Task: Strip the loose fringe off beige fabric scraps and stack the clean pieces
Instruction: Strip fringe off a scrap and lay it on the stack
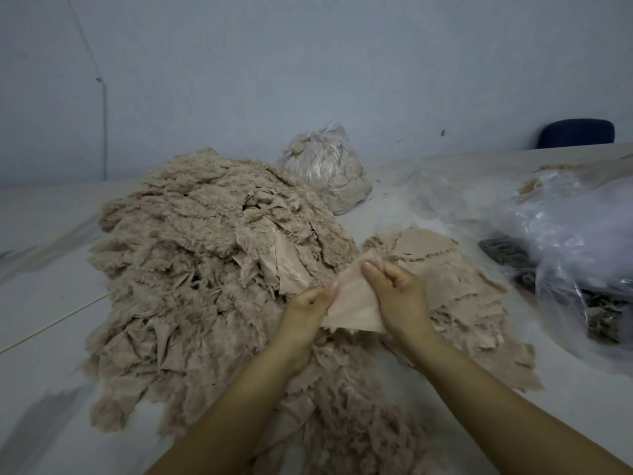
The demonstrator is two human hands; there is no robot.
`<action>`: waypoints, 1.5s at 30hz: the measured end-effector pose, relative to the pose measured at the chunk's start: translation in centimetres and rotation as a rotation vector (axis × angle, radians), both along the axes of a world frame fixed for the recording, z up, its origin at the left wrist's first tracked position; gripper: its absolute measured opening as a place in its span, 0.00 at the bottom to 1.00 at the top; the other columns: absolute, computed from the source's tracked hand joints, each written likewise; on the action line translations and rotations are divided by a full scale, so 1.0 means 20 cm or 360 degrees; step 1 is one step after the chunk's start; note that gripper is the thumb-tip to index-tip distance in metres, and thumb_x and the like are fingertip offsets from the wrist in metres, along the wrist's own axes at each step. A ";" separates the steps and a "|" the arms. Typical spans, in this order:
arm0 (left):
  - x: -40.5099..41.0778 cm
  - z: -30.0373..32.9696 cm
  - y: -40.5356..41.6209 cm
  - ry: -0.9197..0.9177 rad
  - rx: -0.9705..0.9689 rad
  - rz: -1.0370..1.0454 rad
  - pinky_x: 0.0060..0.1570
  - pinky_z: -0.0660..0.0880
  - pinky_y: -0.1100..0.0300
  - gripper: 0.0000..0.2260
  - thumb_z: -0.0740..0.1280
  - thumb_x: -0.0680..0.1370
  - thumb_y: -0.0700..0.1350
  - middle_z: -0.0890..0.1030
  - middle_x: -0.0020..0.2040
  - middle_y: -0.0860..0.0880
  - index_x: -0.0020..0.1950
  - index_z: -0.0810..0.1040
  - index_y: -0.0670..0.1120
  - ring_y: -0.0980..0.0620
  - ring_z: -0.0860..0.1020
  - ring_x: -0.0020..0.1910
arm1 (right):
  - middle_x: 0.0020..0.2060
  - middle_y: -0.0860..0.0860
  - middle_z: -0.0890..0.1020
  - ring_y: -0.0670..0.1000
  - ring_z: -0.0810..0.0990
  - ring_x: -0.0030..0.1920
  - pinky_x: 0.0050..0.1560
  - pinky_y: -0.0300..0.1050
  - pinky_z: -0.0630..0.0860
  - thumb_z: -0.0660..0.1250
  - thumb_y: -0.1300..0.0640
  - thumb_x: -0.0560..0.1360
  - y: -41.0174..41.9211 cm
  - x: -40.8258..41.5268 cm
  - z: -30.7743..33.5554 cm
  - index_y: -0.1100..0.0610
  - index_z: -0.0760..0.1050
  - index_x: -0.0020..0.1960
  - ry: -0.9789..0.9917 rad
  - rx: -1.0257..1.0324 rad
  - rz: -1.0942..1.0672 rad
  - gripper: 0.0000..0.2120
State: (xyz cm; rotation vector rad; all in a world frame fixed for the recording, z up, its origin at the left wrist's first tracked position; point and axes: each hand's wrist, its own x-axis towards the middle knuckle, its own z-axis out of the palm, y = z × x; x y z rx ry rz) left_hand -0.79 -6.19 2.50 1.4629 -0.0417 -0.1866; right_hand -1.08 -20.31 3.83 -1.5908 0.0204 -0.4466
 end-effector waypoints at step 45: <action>-0.03 0.08 0.20 0.0089 0.0115 -0.0167 0.27 0.73 0.63 0.11 0.57 0.78 0.33 0.81 0.33 0.46 0.42 0.78 0.39 0.50 0.78 0.30 | 0.28 0.54 0.80 0.47 0.77 0.25 0.26 0.37 0.74 0.70 0.61 0.71 0.00 -0.18 -0.10 0.61 0.71 0.40 0.0510 0.0147 0.1044 0.08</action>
